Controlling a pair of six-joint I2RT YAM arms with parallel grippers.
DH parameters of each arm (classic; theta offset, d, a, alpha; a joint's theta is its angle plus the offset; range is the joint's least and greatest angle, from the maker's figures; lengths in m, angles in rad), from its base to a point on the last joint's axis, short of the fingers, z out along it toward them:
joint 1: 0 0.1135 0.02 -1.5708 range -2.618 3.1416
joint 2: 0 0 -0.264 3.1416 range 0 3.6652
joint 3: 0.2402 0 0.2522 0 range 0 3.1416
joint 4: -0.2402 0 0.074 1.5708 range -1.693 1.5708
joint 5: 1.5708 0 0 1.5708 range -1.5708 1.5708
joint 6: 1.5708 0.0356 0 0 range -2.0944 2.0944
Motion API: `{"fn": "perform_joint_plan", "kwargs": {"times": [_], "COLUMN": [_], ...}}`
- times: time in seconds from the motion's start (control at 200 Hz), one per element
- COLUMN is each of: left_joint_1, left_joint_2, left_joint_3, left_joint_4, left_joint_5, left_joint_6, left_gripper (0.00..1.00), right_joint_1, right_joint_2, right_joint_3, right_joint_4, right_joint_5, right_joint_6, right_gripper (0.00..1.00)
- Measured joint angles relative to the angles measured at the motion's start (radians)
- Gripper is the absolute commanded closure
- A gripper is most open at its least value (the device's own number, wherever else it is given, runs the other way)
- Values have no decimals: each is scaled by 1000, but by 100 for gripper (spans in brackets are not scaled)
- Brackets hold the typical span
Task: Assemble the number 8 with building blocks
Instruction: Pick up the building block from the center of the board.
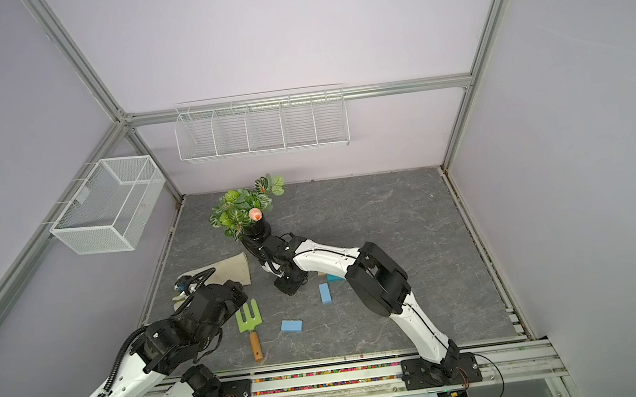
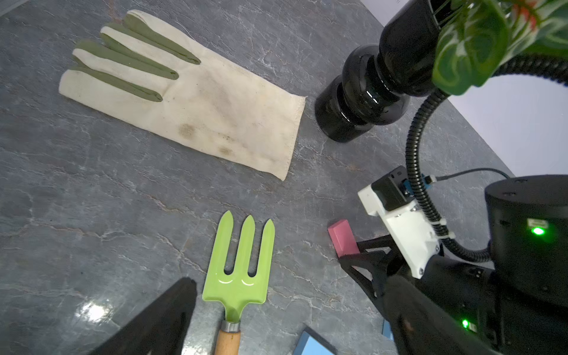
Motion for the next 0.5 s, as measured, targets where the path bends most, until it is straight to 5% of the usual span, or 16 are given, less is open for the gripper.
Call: {"fn": "perform_joint_plan", "kwargs": {"times": [0.5], "left_joint_1": [0], "left_joint_2": [66], "left_joint_3": [-3], "left_joint_4": [37], "left_joint_5": [27], "left_joint_6": [31], "left_gripper": [0], "right_joint_1": [35], "right_joint_2": [-377], "right_joint_3": [-389], "right_joint_4": [86], "right_joint_5": [49], "right_joint_6": [145], "right_gripper": [93]}}
